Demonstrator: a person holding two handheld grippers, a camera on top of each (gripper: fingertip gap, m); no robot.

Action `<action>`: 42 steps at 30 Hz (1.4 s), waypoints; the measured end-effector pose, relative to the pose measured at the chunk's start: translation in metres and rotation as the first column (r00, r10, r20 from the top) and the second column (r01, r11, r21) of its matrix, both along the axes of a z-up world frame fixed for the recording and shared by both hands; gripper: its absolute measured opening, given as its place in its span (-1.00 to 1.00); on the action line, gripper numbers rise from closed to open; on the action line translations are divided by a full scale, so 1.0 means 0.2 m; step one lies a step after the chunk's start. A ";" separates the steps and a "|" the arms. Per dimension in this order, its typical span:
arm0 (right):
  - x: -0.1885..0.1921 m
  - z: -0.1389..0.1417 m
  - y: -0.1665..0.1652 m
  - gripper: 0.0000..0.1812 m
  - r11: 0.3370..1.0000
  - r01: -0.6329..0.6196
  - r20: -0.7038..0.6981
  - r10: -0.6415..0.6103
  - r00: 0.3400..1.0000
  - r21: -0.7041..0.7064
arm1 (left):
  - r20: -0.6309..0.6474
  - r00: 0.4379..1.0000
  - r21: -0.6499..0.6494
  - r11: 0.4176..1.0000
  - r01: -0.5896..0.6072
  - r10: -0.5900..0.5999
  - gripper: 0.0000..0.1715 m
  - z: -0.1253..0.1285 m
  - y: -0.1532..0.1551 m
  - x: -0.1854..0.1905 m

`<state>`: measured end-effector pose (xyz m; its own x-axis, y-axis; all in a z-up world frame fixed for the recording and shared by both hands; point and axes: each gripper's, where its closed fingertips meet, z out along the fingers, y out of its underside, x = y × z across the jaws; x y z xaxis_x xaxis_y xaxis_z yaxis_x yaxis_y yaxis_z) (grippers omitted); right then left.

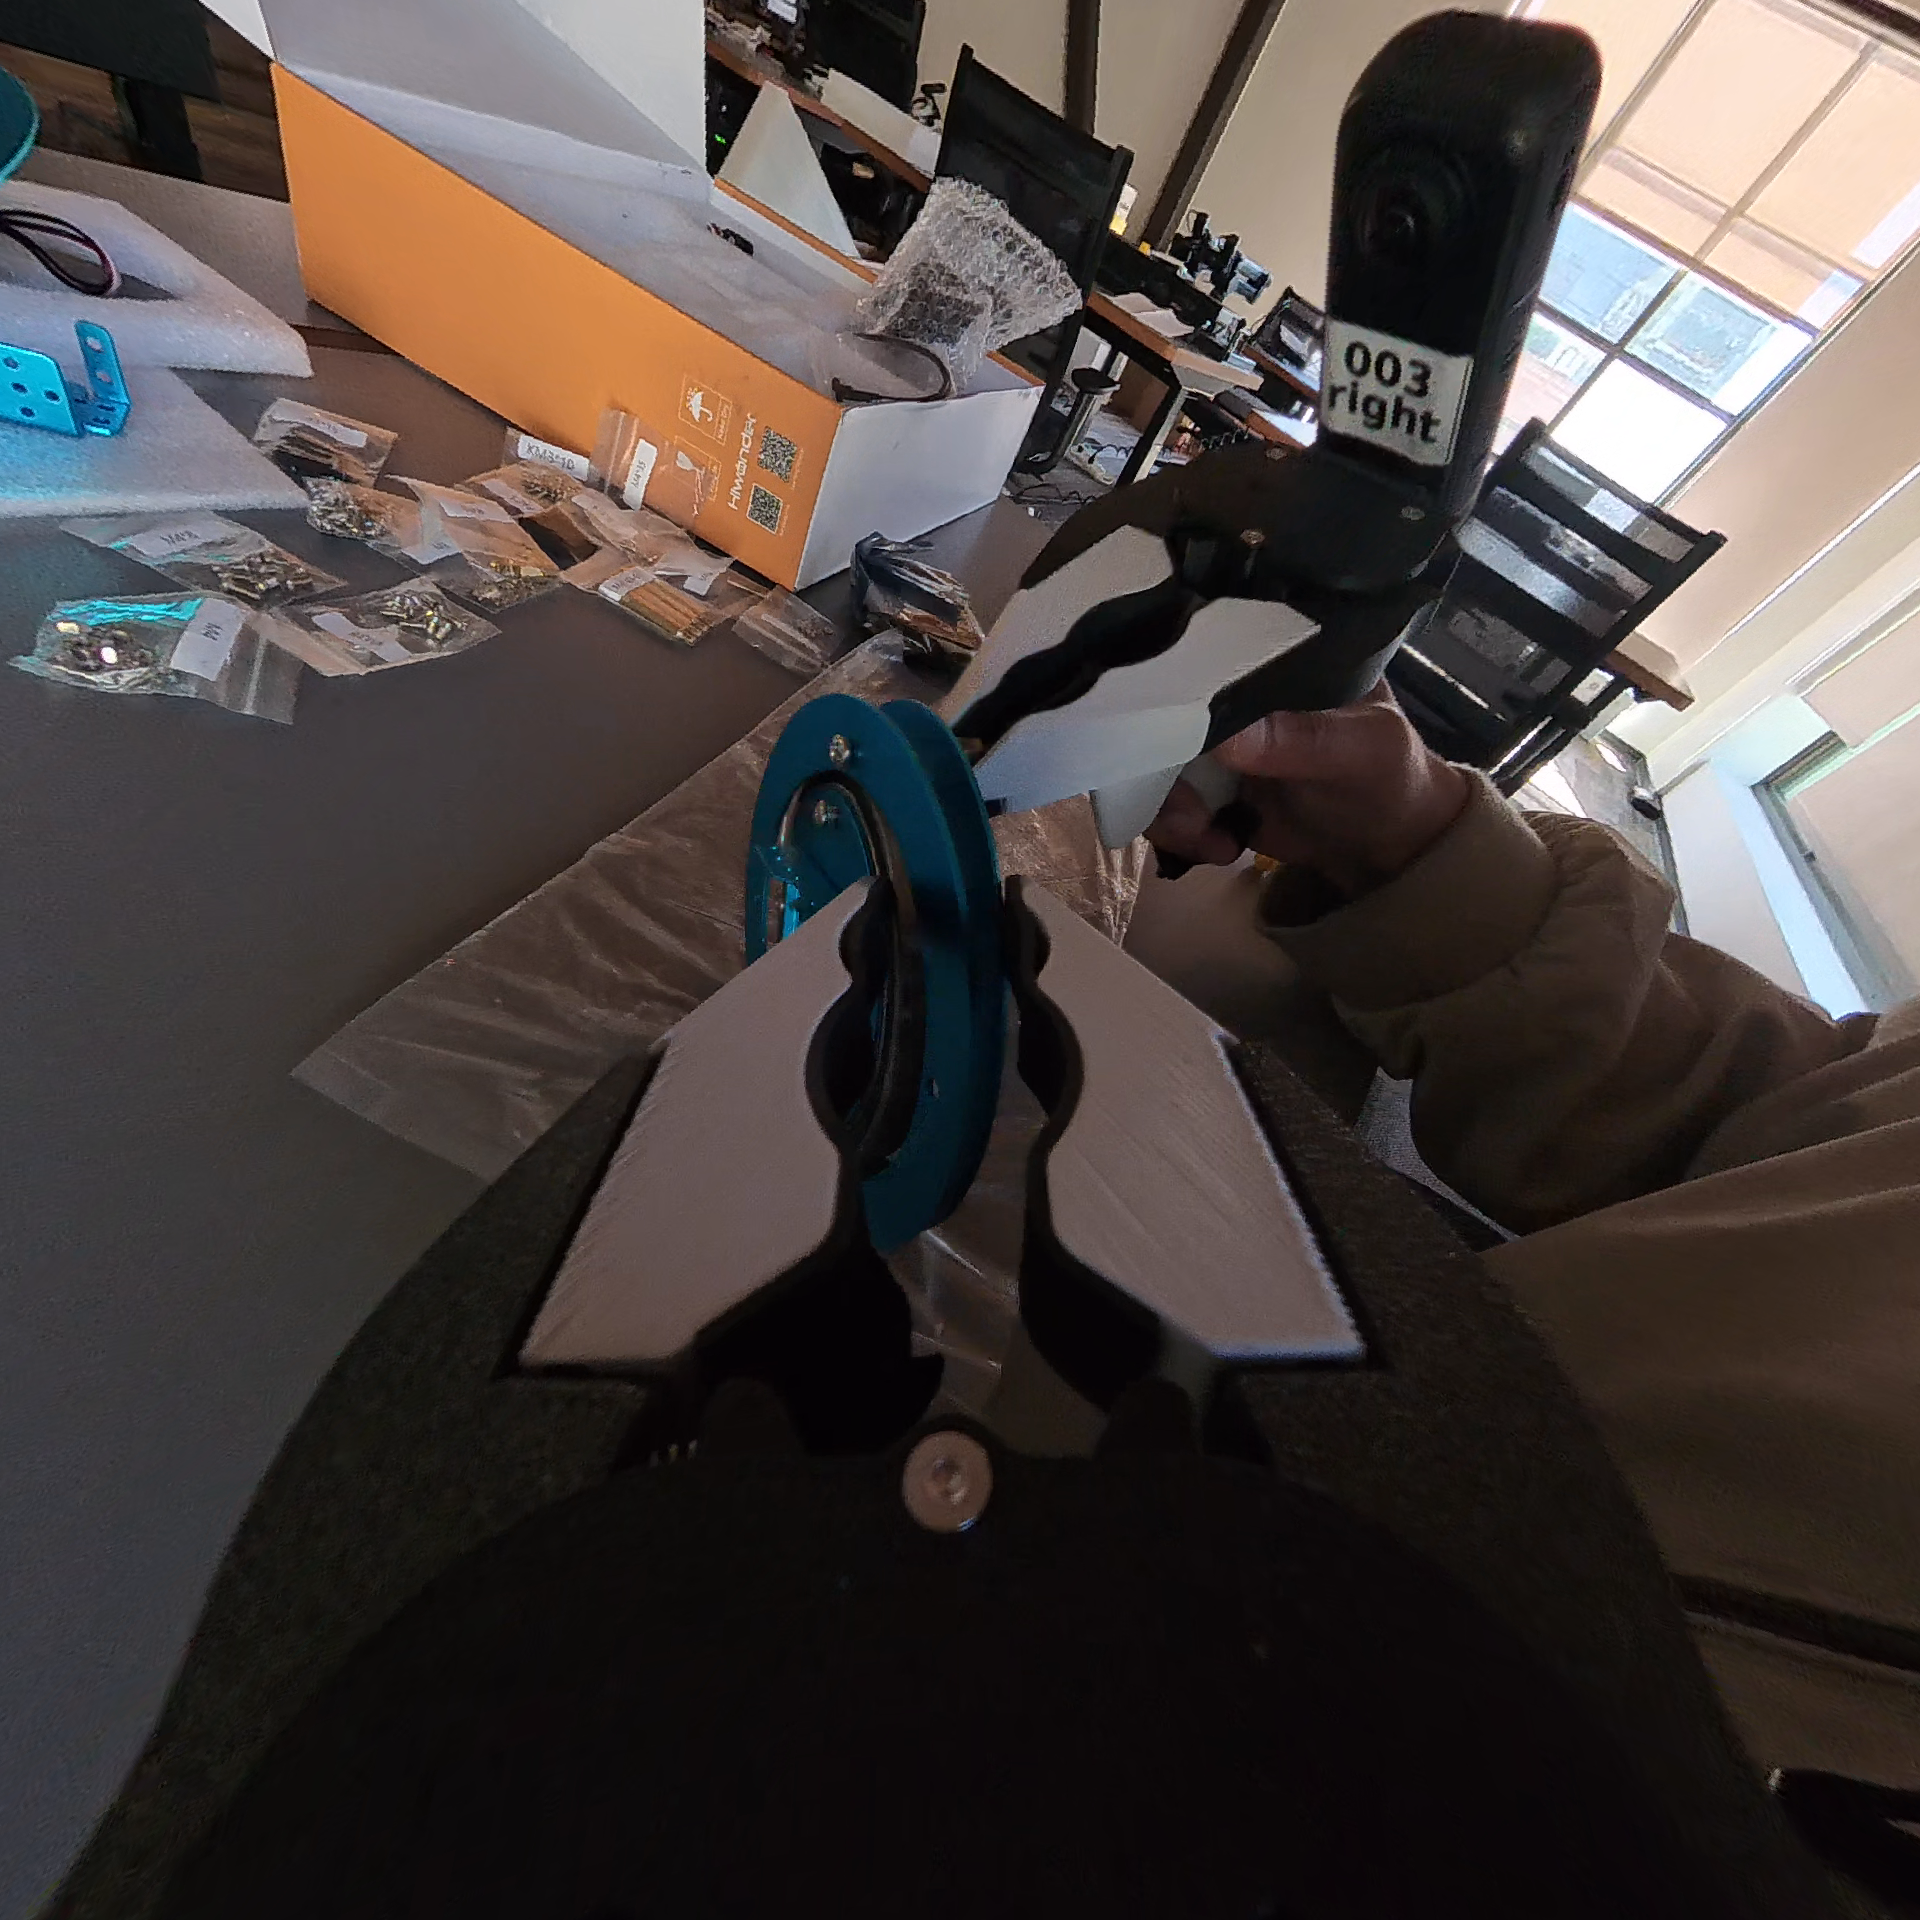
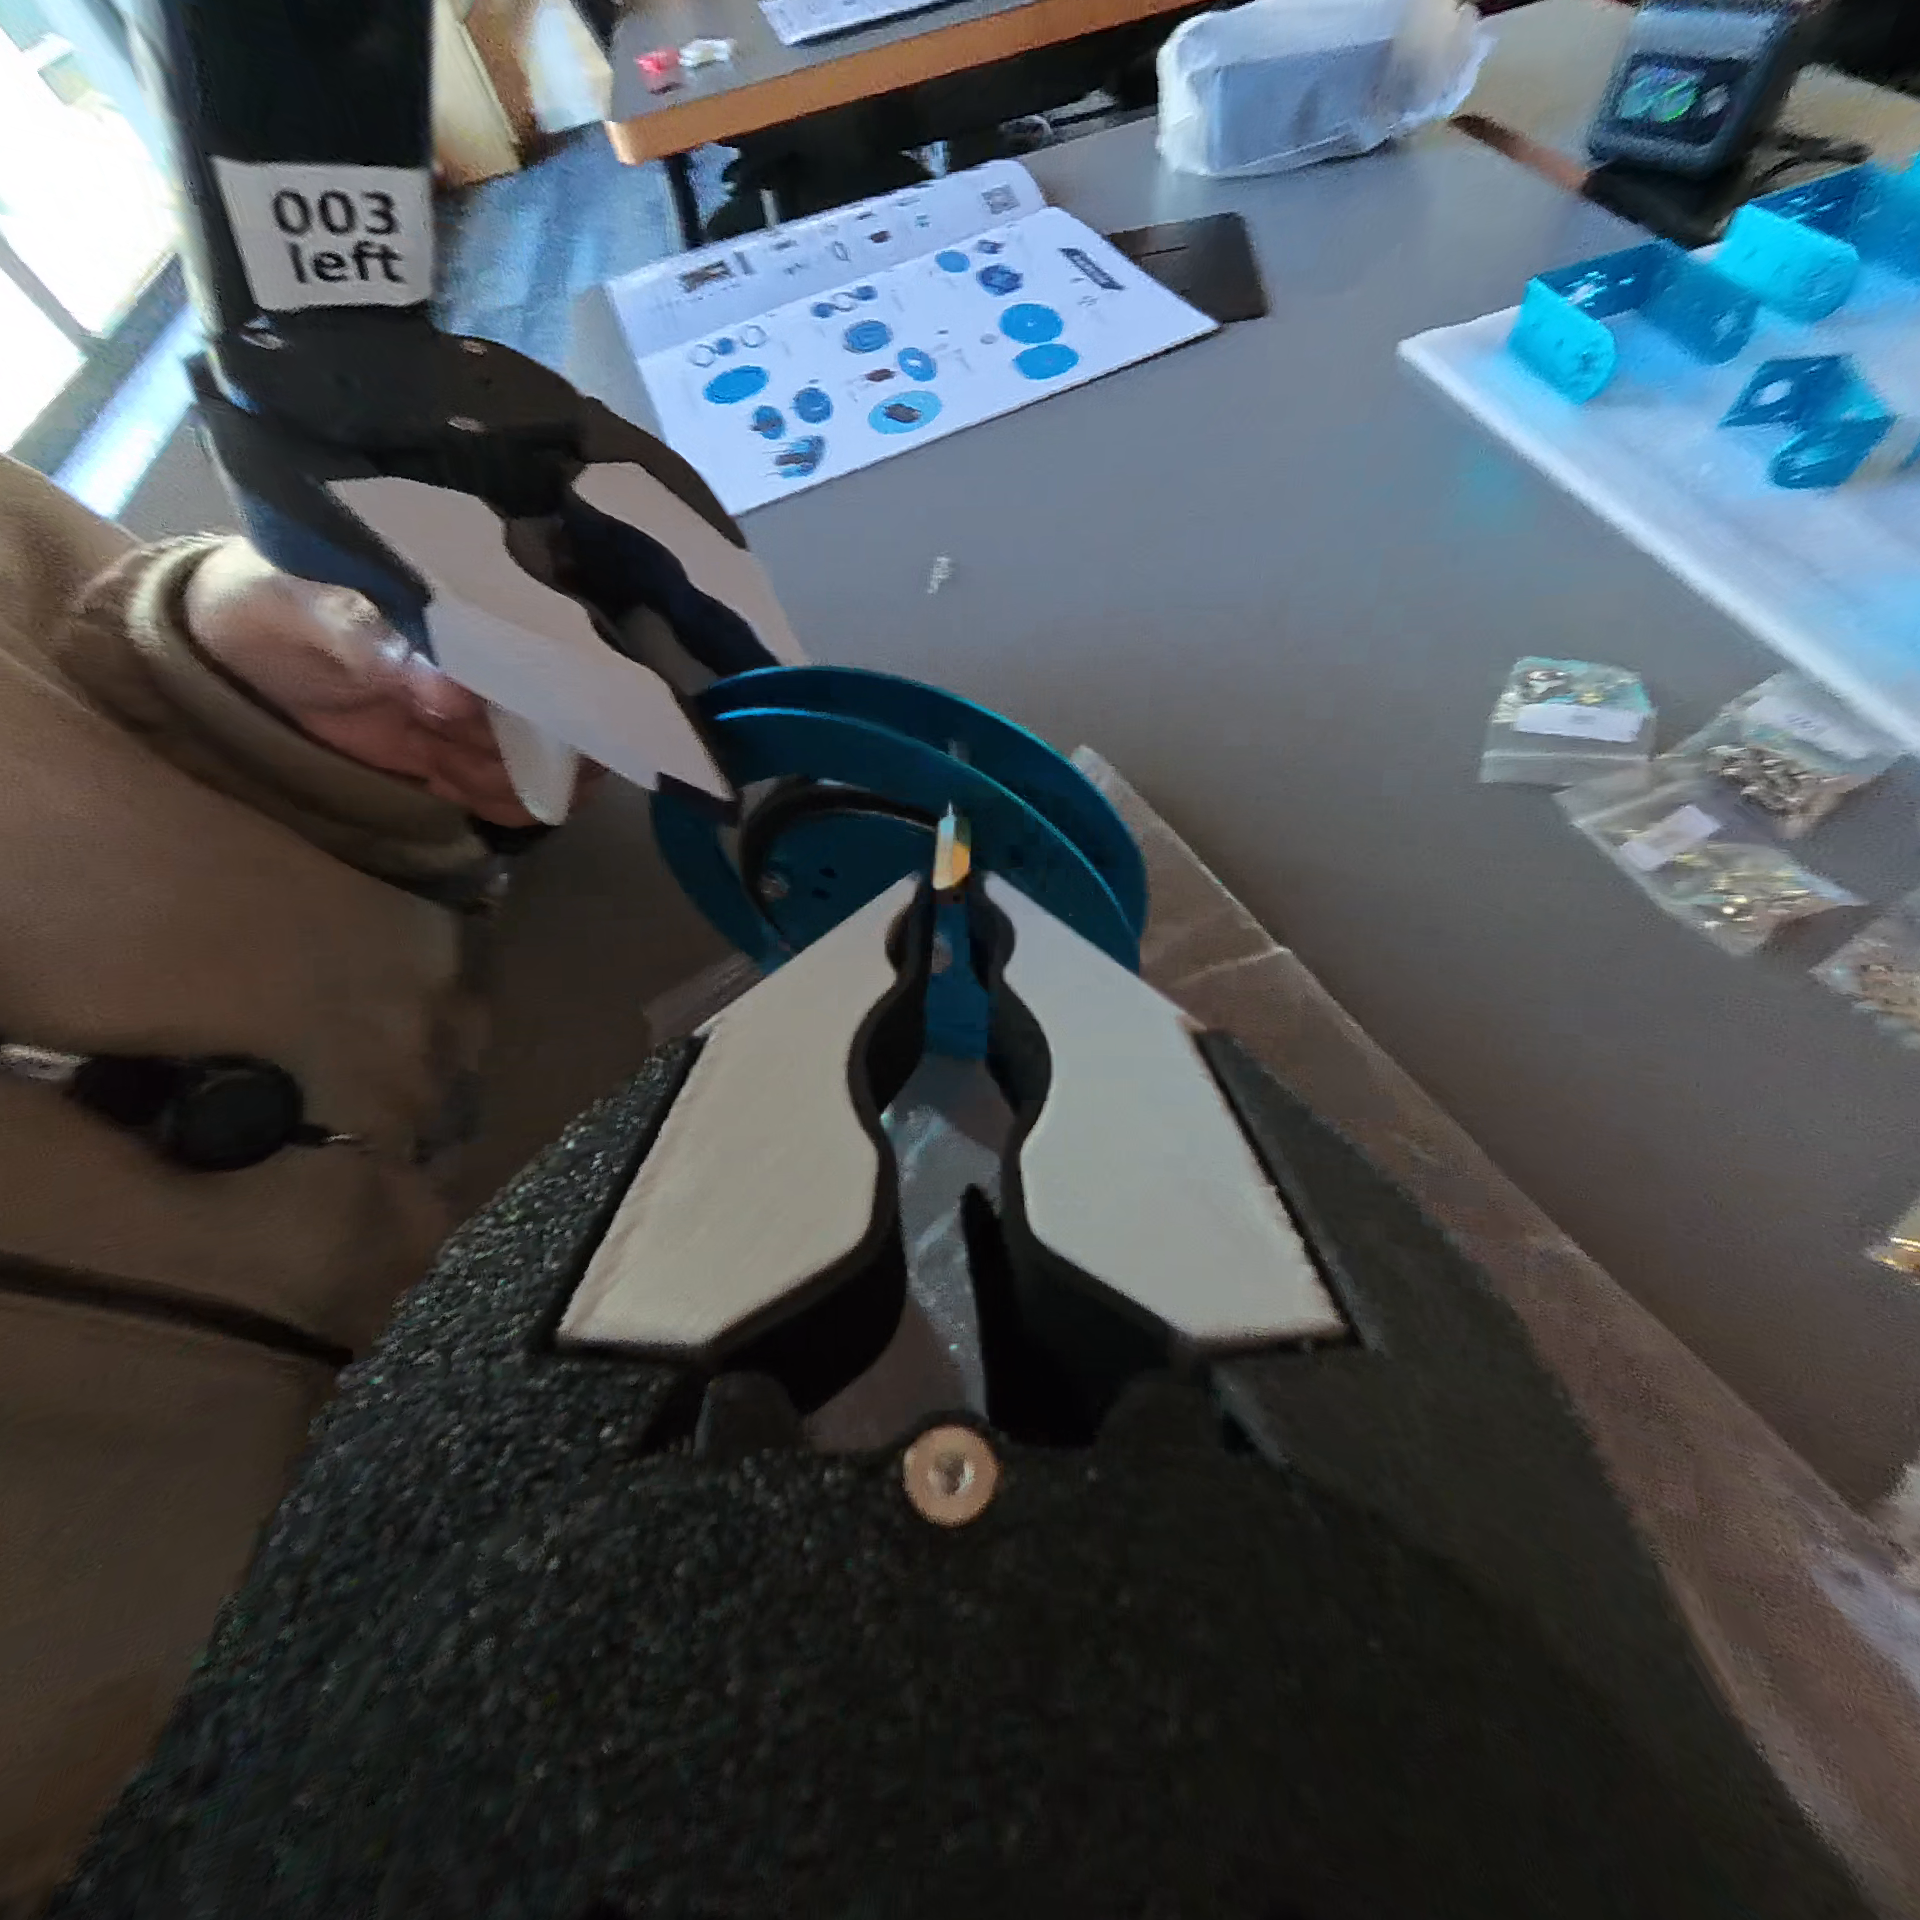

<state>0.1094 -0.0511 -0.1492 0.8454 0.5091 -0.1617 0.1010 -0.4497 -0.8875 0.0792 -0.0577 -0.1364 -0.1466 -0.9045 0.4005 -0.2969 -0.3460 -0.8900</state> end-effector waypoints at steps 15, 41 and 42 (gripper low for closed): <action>-0.05 0.03 -0.06 -0.96 0.997 0.069 0.091 -0.066 0.994 -0.020 | -0.019 0.986 0.214 0.963 0.163 -0.163 -0.65 -0.01 -0.20 -0.06; -0.18 0.05 -0.09 -0.97 0.985 -0.168 0.037 0.166 0.985 0.046 | -0.103 0.784 0.261 0.744 0.615 -0.613 -0.91 0.02 -0.06 -0.06; -0.18 0.05 -0.10 -0.97 0.983 -0.173 0.050 0.170 0.984 0.054 | -0.112 0.778 0.273 0.734 0.622 -0.618 -0.92 0.02 -0.06 -0.06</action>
